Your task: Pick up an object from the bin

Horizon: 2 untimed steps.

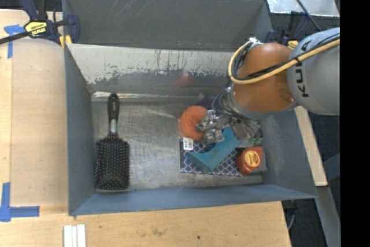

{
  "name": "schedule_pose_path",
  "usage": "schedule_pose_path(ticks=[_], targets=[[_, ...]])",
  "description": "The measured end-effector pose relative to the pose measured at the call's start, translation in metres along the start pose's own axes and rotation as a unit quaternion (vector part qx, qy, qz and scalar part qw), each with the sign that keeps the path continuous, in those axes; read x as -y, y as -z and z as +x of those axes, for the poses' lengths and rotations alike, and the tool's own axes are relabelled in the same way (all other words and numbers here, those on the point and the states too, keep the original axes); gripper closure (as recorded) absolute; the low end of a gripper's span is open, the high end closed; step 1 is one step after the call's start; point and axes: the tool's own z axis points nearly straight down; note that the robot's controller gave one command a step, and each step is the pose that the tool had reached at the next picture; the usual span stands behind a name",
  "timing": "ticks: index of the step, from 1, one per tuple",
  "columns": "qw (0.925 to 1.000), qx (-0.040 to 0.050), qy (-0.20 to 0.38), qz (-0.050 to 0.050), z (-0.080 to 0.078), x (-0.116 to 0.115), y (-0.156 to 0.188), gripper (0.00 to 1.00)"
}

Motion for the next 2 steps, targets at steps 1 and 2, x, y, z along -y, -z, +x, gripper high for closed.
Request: schedule_pose_path(ticks=[1, 2], targets=[[1.0000, -0.0002, 0.000, 0.000, 0.000, 0.001, 0.000, 1.00], [0.9998, -0.0174, -0.004, 0.004, 0.004, 0.007, 0.038, 1.00]])
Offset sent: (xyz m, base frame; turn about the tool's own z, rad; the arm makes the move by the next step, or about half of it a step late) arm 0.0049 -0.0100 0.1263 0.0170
